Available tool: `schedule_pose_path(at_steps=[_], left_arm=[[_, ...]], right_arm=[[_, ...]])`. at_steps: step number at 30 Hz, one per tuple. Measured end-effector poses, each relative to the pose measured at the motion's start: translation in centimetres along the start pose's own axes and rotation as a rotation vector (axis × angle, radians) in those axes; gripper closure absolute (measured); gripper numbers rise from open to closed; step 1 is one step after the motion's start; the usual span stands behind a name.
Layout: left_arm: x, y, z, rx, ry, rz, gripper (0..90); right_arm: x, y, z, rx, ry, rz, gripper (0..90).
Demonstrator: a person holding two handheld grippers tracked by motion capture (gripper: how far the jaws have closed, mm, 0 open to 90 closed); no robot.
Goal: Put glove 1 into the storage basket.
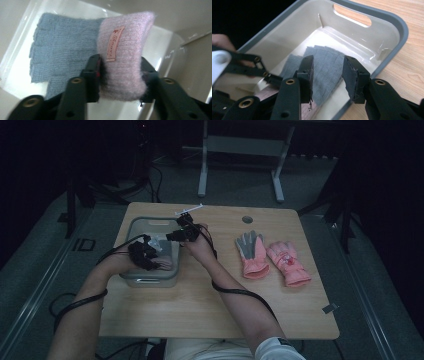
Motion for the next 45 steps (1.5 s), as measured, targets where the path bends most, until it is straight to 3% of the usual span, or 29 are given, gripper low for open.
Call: schedule_pose_path(at_steps=[2, 4, 5, 7, 8, 10, 12, 20, 23, 28, 33, 38, 45], left_arm=[[0.5, 0.2, 0.1, 0.003, 0.004, -0.002, 50.1], [0.8, 0.1, 0.2, 0.014, 0.011, 0.014, 38.2], [1.5, -0.1, 0.3, 0.051, 0.031, 0.033, 38.2], [2.1, -0.3, 0.4, 0.066, 0.057, 0.047, 29.9], [2.5, -0.4, 0.5, 0.092, 0.071, 0.050, 22.1], [3.0, -0.4, 0.8, 0.133, 0.098, 0.028, 13.6], [3.3, -0.3, 1.3, 0.150, 0.120, 0.042, 10.1], [4.8, 1.3, 5.2, 0.187, 0.275, 0.014, 5.5], [4.9, 2.1, 6.3, 0.190, 0.280, -0.007, 4.3], [4.8, 3.6, 8.2, 0.196, 0.328, -0.029, 2.0], [4.3, 5.2, 10.1, 0.159, 0.349, -0.049, 1.8], [4.1, 6.8, 11.9, 0.121, 0.374, -0.043, 1.8], [3.4, 9.3, 14.0, 0.096, 0.421, -0.061, 1.8]], right_arm=[[0.8, -0.1, -0.2, 0.010, 0.011, 0.013, 60.6], [1.2, -0.1, -0.3, 0.017, 0.019, 0.012, 60.6], [1.6, -0.1, -0.3, 0.024, 0.029, 0.010, 60.7], [2.8, -0.2, -0.5, 0.032, 0.045, 0.022, 60.9], [3.2, -0.2, -0.5, 0.037, 0.049, 0.025, 61.0], [4.1, -0.3, -0.7, 0.049, 0.055, 0.032, 61.5], [4.9, -0.3, -0.8, 0.061, 0.060, 0.029, 61.9], [7.9, 0.4, -1.8, 0.091, 0.069, 0.013, 63.8], [9.0, 0.9, -2.1, 0.102, 0.068, -0.002, 63.8], [11.1, 2.0, -2.6, 0.117, 0.080, -0.033, 63.7], [13.0, 3.1, -3.1, 0.127, 0.091, -0.051, 63.4], [14.6, 4.6, -4.0, 0.125, 0.100, -0.071, 63.0], [16.4, 7.2, -5.8, 0.131, 0.095, -0.112, 63.0]])
Point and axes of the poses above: each handheld gripper's, and its own axes: x roughly backward along the jaws, z roughly out of its top, y roughly to its right, the point moved 8 cm from there along -x, roughly forward along the jaws, and after that the axes turned 5 degrees about -x, right-handed, at the moved point
